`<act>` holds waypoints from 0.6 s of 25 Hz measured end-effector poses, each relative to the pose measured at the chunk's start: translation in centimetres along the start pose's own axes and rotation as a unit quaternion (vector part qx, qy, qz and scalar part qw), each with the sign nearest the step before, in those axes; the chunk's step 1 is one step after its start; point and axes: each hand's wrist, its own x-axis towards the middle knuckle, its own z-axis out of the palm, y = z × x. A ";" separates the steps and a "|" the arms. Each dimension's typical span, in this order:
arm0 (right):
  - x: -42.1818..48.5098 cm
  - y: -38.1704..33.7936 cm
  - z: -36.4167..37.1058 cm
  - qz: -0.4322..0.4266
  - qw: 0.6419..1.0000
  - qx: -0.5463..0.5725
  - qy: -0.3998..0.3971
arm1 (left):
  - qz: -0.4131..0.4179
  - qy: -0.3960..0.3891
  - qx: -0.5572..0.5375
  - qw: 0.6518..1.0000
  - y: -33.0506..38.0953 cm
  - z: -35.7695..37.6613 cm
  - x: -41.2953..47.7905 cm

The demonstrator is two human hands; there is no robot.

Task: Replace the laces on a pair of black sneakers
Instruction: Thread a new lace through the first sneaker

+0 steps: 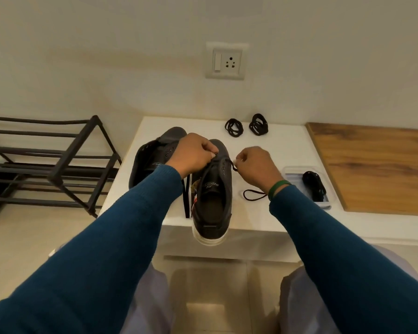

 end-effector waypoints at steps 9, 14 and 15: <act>-3.6 -2.0 0.2 -0.101 0.986 0.016 -0.131 | 0.034 0.001 0.051 0.998 0.2 -0.2 0.1; -3.5 -1.6 0.3 -0.133 0.982 0.005 -0.135 | 0.035 -0.003 0.056 0.998 0.3 0.3 0.1; -3.4 -1.5 0.0 -0.138 0.979 0.010 -0.152 | 0.034 -0.005 0.055 0.998 0.3 0.4 0.1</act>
